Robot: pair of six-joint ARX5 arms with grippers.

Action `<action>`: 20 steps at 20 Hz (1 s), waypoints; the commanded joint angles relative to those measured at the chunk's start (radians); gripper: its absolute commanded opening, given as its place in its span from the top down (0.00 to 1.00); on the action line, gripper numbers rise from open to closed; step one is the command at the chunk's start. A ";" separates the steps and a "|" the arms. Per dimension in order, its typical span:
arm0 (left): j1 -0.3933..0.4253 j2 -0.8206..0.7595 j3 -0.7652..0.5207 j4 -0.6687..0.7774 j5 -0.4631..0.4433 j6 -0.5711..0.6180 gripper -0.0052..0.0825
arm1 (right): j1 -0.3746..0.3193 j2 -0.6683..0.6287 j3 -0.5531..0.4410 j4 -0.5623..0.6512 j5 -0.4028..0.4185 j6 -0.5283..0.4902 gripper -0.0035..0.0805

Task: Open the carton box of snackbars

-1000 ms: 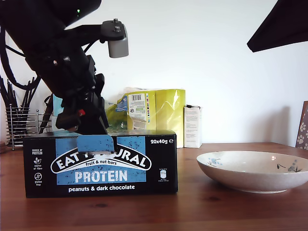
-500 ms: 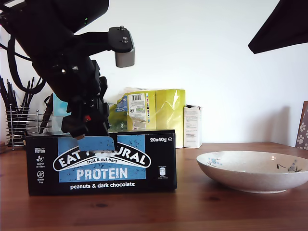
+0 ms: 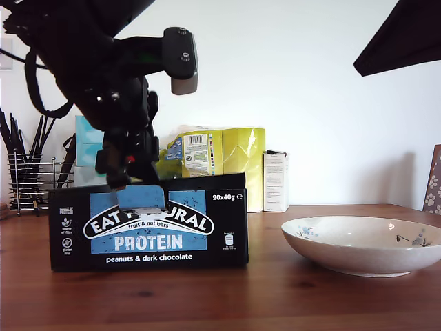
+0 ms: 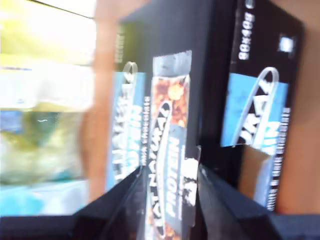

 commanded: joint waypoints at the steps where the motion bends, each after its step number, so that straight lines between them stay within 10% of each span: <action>1: 0.003 -0.030 0.020 0.052 -0.021 0.039 0.62 | 0.008 0.000 0.014 0.005 -0.007 0.002 0.97; 8: 0.062 -0.056 0.231 0.072 -0.031 0.070 0.62 | 0.015 0.000 0.014 -0.003 -0.007 0.002 0.97; 13: 0.090 -0.069 0.319 -0.061 -0.078 -0.126 0.70 | 0.017 0.000 0.014 -0.003 -0.007 0.002 0.97; 16: 0.081 -0.090 0.320 -0.348 0.090 -0.248 0.98 | 0.017 0.000 0.014 -0.003 -0.006 0.001 0.97; 20: 0.093 -0.088 0.291 -0.613 0.447 -0.307 0.97 | 0.017 0.000 0.014 -0.005 -0.006 -0.001 0.97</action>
